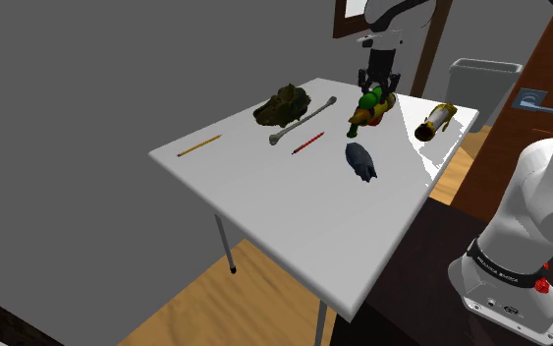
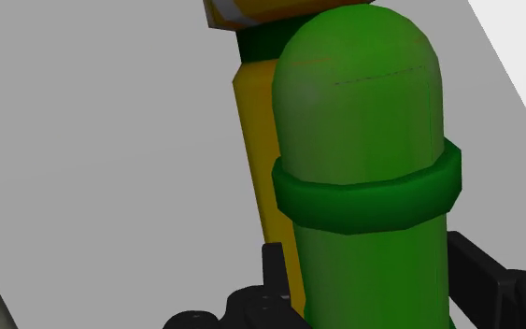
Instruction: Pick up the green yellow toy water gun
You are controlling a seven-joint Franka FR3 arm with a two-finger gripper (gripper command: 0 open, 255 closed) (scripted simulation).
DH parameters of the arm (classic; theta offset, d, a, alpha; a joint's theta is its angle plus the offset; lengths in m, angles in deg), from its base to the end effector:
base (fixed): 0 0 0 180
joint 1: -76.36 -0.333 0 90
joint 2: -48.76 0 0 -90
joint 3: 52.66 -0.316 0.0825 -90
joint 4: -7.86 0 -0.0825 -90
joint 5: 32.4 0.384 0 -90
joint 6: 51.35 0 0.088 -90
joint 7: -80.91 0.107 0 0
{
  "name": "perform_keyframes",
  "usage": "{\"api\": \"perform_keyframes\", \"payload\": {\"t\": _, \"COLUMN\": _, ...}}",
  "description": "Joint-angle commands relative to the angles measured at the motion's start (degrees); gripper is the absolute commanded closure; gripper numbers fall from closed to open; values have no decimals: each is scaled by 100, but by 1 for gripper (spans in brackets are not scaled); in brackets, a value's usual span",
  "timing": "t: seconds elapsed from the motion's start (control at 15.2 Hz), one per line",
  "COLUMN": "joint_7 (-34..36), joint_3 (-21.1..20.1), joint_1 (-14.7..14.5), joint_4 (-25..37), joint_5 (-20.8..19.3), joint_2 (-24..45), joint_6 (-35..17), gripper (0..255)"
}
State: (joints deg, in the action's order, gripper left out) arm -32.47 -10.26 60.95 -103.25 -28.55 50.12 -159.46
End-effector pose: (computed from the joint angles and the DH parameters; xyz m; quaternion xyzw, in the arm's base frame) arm 0.4980 -0.2456 0.4666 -0.7364 -0.6753 -0.0103 0.0407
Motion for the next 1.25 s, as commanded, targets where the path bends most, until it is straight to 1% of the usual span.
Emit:
{"api": "perform_keyframes", "payload": {"t": 0.0, "joint_7": 2, "joint_3": 0, "joint_1": 0, "joint_4": -8, "joint_5": 0, "joint_2": 4, "joint_6": 5, "gripper": 255}}
{"api": "perform_keyframes", "payload": {"t": 0.07, "joint_7": 1, "joint_3": 0, "joint_1": 0, "joint_4": -22, "joint_5": 2, "joint_2": 6, "joint_6": -10, "gripper": 255}}
{"api": "perform_keyframes", "payload": {"t": 1.06, "joint_7": 128, "joint_3": -13, "joint_1": -19, "joint_4": 999, "joint_5": -116, "joint_2": -147, "joint_6": 1119, "gripper": 255}}
{"api": "perform_keyframes", "payload": {"t": 1.19, "joint_7": 128, "joint_3": -13, "joint_1": -19, "joint_4": 1011, "joint_5": -116, "joint_2": -147, "joint_6": 1131, "gripper": 255}}
